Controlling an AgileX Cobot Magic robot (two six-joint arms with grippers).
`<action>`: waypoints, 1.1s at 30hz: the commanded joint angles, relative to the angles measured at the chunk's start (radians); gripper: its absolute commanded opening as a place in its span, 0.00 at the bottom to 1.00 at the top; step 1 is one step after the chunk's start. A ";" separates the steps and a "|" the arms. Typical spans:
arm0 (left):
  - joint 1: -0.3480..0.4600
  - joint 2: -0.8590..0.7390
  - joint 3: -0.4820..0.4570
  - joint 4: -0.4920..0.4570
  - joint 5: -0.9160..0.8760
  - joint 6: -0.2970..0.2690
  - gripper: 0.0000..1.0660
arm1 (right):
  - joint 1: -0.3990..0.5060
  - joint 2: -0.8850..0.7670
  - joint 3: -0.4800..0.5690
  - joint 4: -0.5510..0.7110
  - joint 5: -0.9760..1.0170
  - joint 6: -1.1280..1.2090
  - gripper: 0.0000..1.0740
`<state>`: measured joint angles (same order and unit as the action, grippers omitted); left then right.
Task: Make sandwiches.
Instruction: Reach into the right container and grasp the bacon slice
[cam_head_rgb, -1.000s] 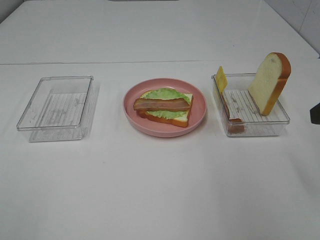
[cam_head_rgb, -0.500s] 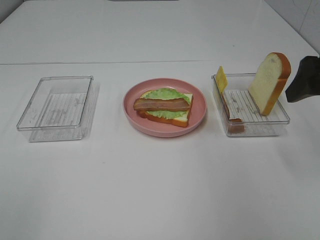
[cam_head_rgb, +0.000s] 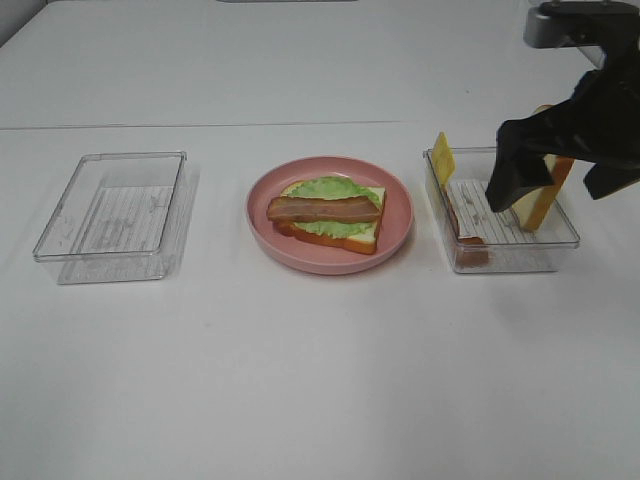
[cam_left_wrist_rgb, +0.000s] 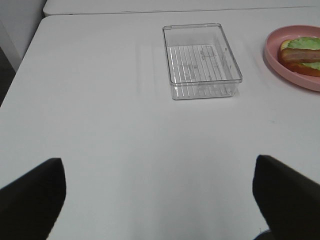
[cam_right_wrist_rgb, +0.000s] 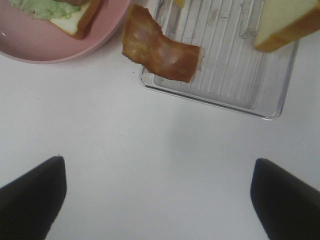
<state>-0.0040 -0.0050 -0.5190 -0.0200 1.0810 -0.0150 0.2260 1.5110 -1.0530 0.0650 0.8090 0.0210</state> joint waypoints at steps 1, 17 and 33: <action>0.002 -0.014 0.002 -0.006 -0.008 -0.002 0.88 | 0.069 0.087 -0.071 -0.057 0.018 0.074 0.90; 0.002 -0.014 0.002 -0.006 -0.008 -0.002 0.88 | 0.089 0.371 -0.327 -0.048 0.062 0.087 0.90; 0.002 -0.014 0.002 -0.006 -0.008 -0.002 0.88 | 0.089 0.522 -0.395 -0.065 0.045 0.083 0.87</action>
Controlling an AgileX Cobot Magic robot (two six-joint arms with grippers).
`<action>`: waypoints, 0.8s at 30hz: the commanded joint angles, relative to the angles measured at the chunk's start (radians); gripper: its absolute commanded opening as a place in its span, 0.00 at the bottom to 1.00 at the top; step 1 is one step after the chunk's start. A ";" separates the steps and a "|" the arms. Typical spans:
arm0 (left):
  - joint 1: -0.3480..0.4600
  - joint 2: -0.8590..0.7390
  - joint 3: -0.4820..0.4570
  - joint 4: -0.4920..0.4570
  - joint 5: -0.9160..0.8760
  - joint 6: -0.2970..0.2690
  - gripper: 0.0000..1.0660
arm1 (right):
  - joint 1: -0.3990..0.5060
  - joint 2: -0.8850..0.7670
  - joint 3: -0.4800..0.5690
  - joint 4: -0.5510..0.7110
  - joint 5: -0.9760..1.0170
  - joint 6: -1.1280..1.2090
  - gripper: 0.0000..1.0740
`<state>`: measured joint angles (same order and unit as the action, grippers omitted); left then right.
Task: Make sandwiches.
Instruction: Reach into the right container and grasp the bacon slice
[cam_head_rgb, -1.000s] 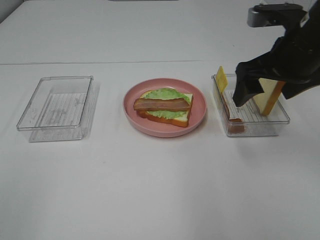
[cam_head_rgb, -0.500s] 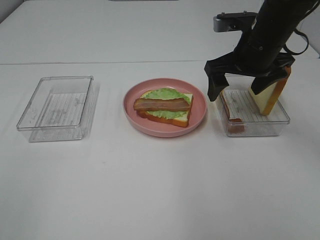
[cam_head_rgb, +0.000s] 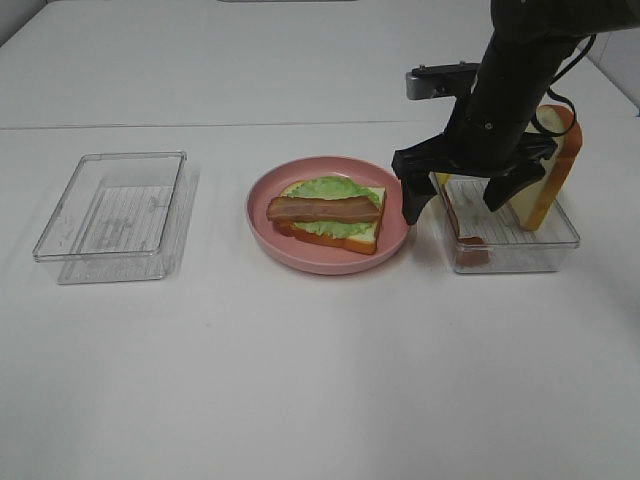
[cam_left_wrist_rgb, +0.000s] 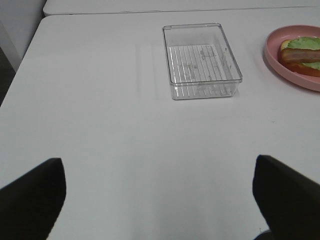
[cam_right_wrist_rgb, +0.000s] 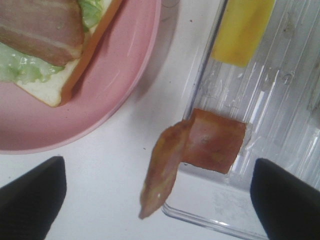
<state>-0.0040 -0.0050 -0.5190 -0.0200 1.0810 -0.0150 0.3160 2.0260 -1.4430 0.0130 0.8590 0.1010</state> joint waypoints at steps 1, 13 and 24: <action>0.002 -0.014 0.002 -0.006 -0.008 -0.002 0.88 | -0.001 0.008 -0.005 -0.013 -0.005 0.003 0.84; 0.002 -0.014 0.002 -0.006 -0.008 -0.002 0.88 | -0.001 0.012 -0.005 -0.026 -0.012 0.003 0.07; 0.002 -0.014 0.002 -0.006 -0.008 -0.002 0.88 | -0.001 0.009 -0.005 -0.034 0.020 -0.025 0.00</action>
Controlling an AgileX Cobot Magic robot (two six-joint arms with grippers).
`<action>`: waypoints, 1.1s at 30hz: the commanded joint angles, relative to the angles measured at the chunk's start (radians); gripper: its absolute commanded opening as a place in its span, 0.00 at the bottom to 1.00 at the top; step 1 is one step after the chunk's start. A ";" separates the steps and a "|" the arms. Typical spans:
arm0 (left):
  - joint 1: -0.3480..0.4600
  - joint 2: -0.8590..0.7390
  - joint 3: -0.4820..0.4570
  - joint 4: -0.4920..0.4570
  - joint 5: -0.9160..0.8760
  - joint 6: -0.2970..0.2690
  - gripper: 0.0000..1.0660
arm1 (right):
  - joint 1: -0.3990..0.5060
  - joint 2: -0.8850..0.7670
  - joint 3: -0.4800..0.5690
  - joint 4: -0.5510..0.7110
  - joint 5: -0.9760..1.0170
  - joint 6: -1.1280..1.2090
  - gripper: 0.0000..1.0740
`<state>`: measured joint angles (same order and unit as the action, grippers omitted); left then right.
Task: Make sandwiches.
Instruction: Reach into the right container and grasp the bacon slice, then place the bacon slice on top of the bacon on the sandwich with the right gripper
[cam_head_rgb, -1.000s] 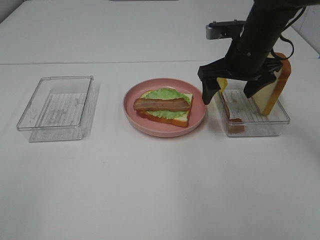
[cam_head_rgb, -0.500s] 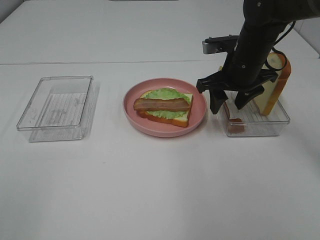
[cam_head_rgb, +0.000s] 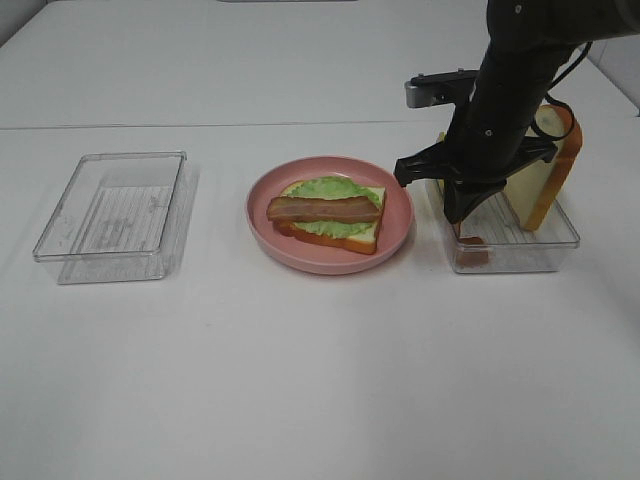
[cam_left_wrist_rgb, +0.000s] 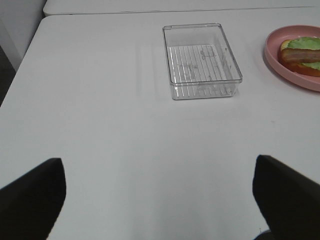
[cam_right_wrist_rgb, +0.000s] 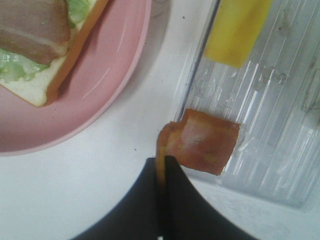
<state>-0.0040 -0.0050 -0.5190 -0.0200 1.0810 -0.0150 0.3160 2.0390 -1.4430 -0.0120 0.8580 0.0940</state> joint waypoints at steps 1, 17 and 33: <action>0.002 -0.014 0.002 -0.006 -0.008 -0.002 0.88 | -0.001 -0.012 -0.005 -0.020 0.032 -0.020 0.00; 0.002 -0.014 0.002 -0.006 -0.007 -0.003 0.88 | 0.000 -0.129 -0.164 -0.074 0.247 -0.024 0.00; 0.002 -0.014 0.002 -0.004 -0.007 -0.003 0.88 | 0.190 -0.127 -0.277 -0.053 0.245 -0.021 0.00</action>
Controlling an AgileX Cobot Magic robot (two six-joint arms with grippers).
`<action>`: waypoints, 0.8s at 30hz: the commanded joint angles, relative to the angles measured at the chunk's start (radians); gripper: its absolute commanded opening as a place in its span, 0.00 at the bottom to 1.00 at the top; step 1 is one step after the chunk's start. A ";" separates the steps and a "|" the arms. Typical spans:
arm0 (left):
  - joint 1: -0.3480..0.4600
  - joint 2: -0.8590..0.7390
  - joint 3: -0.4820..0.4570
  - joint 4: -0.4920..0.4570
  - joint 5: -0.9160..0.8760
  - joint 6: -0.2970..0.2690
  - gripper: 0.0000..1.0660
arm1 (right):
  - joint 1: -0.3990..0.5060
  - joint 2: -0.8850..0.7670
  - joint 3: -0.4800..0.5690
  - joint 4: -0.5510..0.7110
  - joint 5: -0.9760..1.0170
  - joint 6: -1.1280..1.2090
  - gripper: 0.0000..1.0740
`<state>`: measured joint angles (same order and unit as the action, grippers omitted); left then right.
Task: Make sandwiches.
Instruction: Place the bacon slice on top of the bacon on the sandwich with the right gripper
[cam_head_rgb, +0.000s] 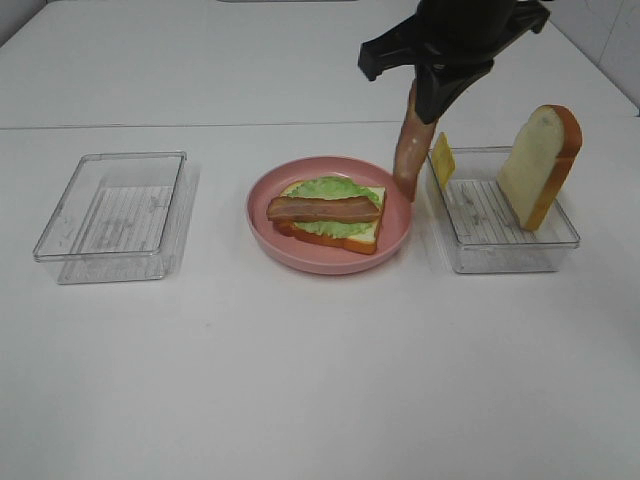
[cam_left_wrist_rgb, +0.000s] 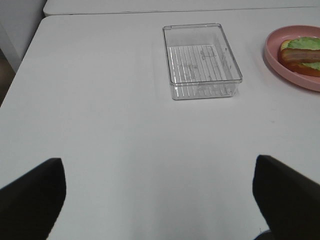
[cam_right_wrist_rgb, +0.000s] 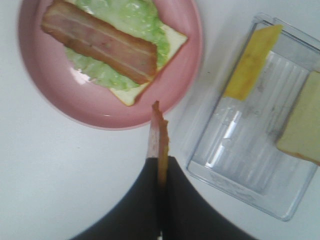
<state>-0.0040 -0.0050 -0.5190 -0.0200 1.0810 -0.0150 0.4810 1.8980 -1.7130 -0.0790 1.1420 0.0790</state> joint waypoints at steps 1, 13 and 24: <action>0.002 -0.014 0.002 -0.004 -0.007 -0.003 0.88 | 0.025 0.014 -0.007 0.014 -0.039 -0.006 0.00; 0.002 -0.014 0.002 -0.004 -0.007 -0.003 0.88 | 0.044 0.077 -0.007 0.205 -0.232 0.006 0.00; 0.002 -0.014 0.002 -0.004 -0.007 -0.003 0.88 | 0.045 0.146 -0.007 0.304 -0.332 -0.004 0.00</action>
<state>-0.0040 -0.0050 -0.5190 -0.0200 1.0810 -0.0150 0.5250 2.0350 -1.7130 0.1970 0.8420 0.0810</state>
